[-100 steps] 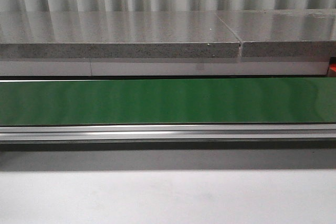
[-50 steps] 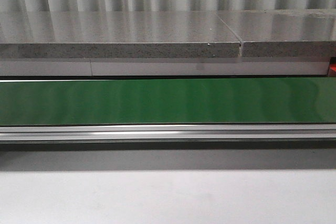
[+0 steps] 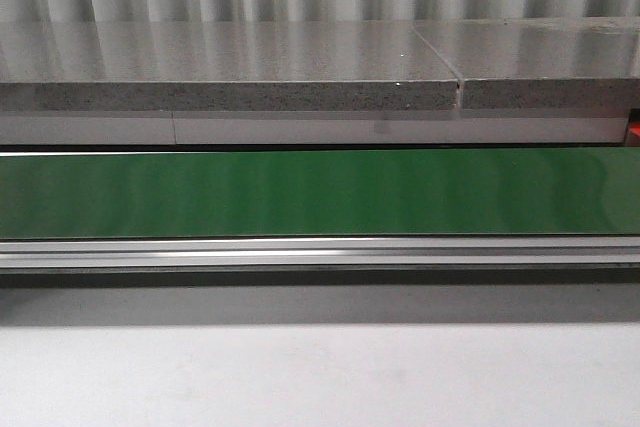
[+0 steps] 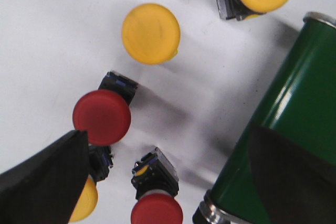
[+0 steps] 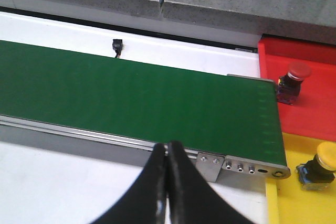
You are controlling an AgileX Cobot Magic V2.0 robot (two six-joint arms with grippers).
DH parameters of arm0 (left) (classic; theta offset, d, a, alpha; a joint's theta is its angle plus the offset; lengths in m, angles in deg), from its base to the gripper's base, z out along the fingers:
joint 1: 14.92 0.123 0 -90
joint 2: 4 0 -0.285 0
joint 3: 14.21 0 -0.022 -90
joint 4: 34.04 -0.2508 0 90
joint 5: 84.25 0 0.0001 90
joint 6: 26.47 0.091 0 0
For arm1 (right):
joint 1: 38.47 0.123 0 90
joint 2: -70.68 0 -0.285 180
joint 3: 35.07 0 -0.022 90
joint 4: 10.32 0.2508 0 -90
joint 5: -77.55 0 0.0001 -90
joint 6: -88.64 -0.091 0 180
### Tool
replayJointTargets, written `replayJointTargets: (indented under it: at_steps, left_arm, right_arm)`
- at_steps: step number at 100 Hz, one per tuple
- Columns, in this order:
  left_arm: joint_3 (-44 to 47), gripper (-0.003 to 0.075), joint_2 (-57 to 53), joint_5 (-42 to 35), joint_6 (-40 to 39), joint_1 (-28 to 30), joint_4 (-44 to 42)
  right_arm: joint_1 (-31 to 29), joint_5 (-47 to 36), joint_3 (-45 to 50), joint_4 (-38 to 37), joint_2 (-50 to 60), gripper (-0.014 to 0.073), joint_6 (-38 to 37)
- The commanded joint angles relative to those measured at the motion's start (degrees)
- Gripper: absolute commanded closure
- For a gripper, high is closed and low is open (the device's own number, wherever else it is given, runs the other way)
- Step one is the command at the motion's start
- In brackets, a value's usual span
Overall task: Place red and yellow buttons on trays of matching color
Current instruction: 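Grasp another yellow-capped button from the pile with the left gripper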
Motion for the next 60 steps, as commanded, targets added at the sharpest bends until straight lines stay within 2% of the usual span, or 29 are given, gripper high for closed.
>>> replayJointTargets:
  at_steps: [1, 28, 60]
  left_arm:
    - [-4.2, 0.0123, 0.5, 0.5, 0.1, 0.1, 0.6]
    - [-11.7, 0.0125, 8.3, 2.9, 0.1, 0.1, 1.1]
    - [-12.7, 0.0135, 11.8, 0.9, 0.3, 0.1, 1.1]
  right_arm:
    - [-0.1, -3.6, -1.2, 0.3, -0.4, 0.0643, 0.7]
    - [-0.1, -3.6, -1.2, 0.3, -0.4, 0.0643, 0.7]
    - [-0.1, -3.6, -1.2, 0.3, -0.4, 0.0643, 0.7]
